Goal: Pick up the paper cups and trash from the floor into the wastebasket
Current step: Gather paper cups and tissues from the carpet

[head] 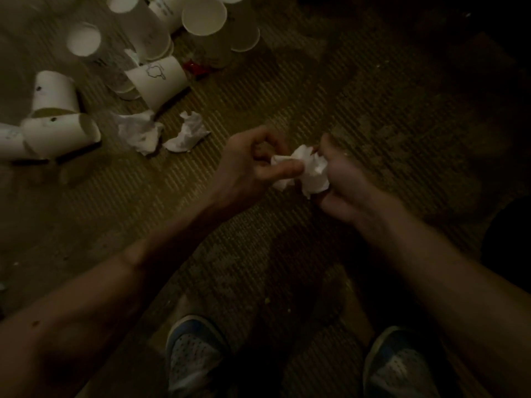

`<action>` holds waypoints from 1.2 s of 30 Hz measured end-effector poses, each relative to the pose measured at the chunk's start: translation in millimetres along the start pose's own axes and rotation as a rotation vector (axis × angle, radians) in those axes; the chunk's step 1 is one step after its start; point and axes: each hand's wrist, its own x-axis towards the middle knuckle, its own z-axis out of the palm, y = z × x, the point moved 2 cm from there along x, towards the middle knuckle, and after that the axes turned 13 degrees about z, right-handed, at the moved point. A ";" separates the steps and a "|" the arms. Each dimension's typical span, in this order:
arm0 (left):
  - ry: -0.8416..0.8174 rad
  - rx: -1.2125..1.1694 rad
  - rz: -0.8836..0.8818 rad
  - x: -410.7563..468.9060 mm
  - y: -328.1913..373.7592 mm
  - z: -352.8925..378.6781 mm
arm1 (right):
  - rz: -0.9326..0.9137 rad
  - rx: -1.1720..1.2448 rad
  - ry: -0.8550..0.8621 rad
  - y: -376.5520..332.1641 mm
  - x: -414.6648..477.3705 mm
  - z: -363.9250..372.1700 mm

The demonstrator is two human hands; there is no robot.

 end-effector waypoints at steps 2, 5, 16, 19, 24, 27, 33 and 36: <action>0.016 -0.003 -0.019 -3.9 4.9 2.0 | 0.038 -0.038 -0.106 3.1 -4.7 14.0; -0.003 0.261 0.100 -9.9 6.8 -0.7 | 0.055 0.023 -0.235 4.9 -8.6 32.4; 0.341 0.681 -0.161 -25.5 -37.8 -98.3 | 0.016 -0.010 -0.036 6.9 13.9 60.9; 0.378 0.650 -0.463 -23.0 -63.7 -129.2 | 0.045 -0.028 -0.054 7.7 19.3 69.8; 0.267 0.616 -0.513 -14.7 -89.6 -123.2 | 0.109 0.052 -0.092 11.1 28.8 74.9; 0.246 0.736 -0.326 -11.9 -92.8 -114.5 | 0.143 0.069 -0.061 9.7 31.4 71.4; 0.247 0.497 -0.190 -11.0 -85.0 -104.9 | 0.122 0.112 -0.008 8.2 30.7 68.5; 0.216 0.200 -0.204 -17.0 -64.3 -94.0 | 0.127 0.084 -0.034 9.5 27.6 71.7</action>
